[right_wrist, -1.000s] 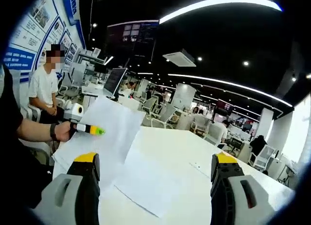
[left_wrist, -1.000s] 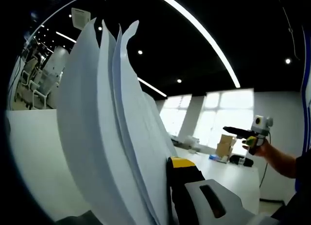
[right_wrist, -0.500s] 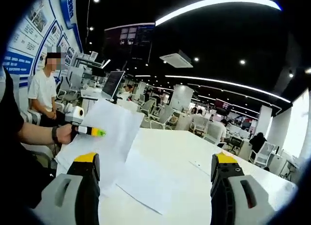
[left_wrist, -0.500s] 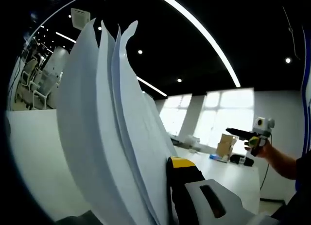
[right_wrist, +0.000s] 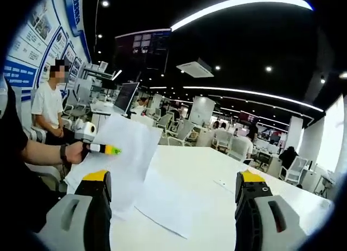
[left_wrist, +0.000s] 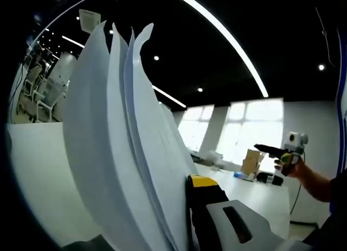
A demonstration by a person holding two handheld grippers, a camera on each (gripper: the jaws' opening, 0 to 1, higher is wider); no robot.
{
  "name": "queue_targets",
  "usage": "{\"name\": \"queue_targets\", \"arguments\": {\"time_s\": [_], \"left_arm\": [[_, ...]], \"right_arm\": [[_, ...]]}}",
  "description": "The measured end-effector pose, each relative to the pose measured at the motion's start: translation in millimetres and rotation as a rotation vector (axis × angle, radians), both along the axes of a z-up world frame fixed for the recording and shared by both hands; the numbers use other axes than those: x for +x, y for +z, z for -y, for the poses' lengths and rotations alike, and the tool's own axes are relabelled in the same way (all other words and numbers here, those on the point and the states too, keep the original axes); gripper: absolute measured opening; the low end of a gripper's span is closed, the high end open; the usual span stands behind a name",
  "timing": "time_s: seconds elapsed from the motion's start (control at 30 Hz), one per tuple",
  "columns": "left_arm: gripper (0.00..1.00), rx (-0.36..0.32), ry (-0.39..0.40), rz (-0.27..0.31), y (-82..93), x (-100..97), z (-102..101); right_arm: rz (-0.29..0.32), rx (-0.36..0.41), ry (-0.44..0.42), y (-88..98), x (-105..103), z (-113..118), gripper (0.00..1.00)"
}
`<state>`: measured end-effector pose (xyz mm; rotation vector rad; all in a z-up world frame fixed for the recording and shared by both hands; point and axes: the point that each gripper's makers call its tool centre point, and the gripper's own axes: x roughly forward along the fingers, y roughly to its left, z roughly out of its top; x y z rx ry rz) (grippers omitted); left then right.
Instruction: Organize the stack of printing papers by aligning and flattening the scattered papers on the table
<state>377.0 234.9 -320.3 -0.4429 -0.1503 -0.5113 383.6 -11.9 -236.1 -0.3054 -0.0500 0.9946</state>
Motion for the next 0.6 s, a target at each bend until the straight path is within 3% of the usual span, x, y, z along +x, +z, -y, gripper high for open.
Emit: {"name": "queue_targets", "arguments": {"time_s": [0.6], "left_arm": [[0.08,0.002,0.003,0.001,-0.9,1.5,-1]], "right_arm": [[-0.04,0.019,0.005,-21.2,-2,-4,0.9]]}}
